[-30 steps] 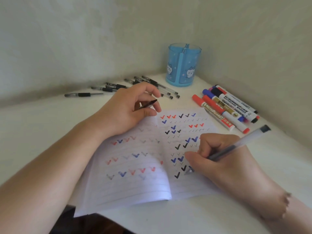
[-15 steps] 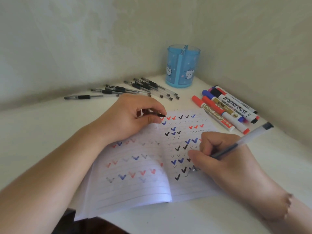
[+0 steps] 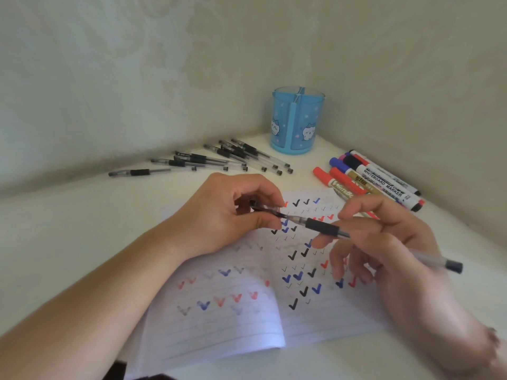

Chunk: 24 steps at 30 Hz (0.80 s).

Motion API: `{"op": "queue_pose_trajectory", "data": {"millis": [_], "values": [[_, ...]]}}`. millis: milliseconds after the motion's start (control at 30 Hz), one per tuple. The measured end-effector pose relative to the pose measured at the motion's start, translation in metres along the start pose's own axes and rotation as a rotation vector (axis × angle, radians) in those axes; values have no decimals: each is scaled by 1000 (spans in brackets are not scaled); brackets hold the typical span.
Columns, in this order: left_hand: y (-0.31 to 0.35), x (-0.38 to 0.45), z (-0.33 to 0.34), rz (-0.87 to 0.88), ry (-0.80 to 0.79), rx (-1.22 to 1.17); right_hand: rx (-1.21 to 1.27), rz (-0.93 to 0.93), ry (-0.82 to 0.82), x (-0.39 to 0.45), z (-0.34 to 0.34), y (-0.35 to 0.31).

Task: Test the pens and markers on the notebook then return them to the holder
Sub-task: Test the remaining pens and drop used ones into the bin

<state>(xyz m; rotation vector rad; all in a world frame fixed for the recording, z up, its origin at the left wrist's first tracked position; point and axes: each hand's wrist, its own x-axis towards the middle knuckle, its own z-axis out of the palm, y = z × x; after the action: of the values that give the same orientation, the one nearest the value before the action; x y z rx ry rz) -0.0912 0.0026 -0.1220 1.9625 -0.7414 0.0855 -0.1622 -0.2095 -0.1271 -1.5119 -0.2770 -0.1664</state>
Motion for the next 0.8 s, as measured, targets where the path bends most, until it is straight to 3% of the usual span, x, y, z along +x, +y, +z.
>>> {"op": "queue_pose_trajectory", "data": {"millis": [800], "values": [[9,-10,14,-31,-129,-295,-156,-41,53,-1,3,-5]]}}
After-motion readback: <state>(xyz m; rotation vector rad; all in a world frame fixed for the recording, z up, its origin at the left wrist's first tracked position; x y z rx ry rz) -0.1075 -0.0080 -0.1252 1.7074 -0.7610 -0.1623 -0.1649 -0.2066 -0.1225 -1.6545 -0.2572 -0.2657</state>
